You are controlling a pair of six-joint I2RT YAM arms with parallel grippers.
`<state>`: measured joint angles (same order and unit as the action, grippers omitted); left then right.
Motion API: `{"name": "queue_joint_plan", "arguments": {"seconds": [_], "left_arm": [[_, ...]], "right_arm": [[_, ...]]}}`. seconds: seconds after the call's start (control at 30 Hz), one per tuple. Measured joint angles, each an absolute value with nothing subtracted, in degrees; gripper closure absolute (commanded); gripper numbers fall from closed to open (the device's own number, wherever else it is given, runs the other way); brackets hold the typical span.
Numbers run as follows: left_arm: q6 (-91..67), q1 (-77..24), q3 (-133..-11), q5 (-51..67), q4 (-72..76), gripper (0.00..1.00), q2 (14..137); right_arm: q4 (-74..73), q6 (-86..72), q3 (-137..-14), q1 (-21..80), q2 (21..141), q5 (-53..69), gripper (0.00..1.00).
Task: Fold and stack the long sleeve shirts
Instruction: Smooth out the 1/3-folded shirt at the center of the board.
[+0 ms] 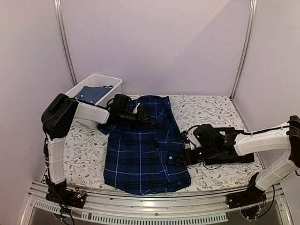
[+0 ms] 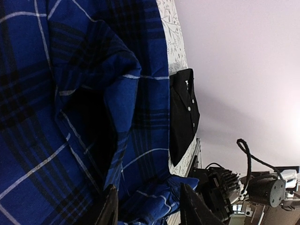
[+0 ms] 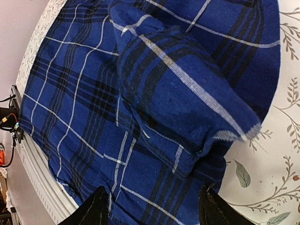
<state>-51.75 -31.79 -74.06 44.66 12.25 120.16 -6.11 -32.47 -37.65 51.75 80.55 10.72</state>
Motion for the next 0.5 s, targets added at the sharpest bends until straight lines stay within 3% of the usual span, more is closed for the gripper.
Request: {"name": "queue_joint_plan", "arguments": {"seconds": [0.3, 0.37, 0.5], "left_arm": [[-54.78, -31.81, -76.6, 46.11, 15.57, 0.52, 123.96], [-55.37, -31.88, -77.69, 46.35, 16.05, 0.52, 124.7], [-56.23, -31.99, -79.02, 46.48, 16.91, 0.51, 125.82]], "right_arm": [[1.76, -32.64, -38.35, 50.94, 88.9, 11.11, 0.5], [2.07, -32.45, -39.16, 50.94, 89.78, 11.2, 0.61], [2.15, -32.36, -41.34, 50.94, 90.24, 11.35, 0.95]]}}
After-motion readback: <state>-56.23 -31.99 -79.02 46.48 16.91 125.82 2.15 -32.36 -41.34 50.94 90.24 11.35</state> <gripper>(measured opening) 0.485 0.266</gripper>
